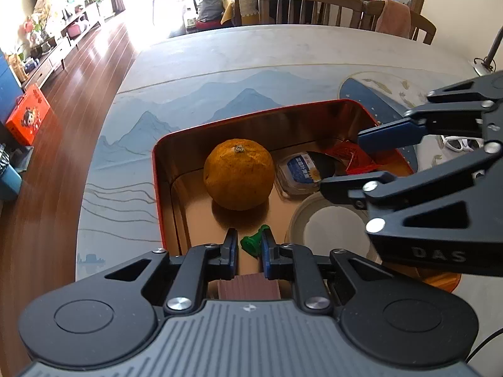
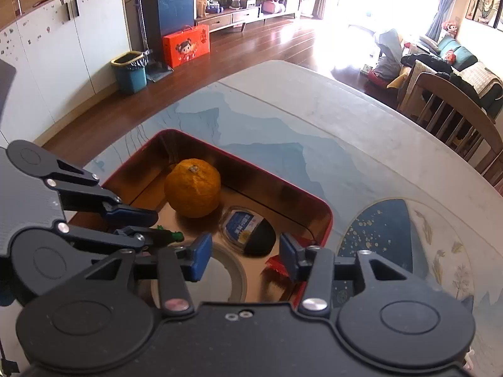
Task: Organize rigid objects
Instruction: 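Release the pawn into the tin with the left tool while the right tool releases the container, then withdraw both tools from the tin toward the remaining table items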
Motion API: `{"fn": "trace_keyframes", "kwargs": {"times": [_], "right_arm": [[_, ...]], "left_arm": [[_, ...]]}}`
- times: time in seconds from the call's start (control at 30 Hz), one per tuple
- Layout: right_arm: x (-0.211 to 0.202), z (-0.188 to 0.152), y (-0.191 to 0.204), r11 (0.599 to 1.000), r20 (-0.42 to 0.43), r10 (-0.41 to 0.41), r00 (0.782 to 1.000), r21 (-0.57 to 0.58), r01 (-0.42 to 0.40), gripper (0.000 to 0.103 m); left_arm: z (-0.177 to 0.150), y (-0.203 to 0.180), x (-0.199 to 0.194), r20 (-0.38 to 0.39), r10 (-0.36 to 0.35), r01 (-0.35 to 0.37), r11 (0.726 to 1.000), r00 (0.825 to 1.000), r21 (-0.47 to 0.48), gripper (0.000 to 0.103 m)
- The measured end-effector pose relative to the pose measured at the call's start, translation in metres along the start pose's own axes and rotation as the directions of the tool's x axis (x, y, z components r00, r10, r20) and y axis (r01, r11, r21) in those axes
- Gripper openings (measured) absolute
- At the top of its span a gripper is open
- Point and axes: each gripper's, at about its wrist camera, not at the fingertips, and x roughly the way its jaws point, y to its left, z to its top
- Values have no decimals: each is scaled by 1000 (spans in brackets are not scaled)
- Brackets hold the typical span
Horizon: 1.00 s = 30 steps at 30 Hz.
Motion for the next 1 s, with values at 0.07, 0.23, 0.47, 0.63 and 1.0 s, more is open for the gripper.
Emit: {"fn": "trace_keyframes", "kwargs": {"times": [0.07,0.23,0.47,0.63,1.0], "right_arm": [[-4,-2,0,1000,7,6,1000,3,-6,50],[-17,-7,-3,1000,30,3,1000,16,-4,54],[-40,-18,-6,1000,64,8,998,26,-9,60],[-58,-28,-9,1000,95,2,995,31,-5,63],[-108,-65,-26,997,164,16,986,74,-29,76]], "left_arm": [[0,0,-2,2,2,-2,1000,1000,-8,15],[-2,-1,-10,18,1,0,999,1000,-32,15],[-4,-12,-27,49,15,-13,999,999,-41,15],[-7,-24,-41,77,21,-18,999,997,-39,15],[-13,-61,-74,142,10,-5,999,990,-36,16]]}}
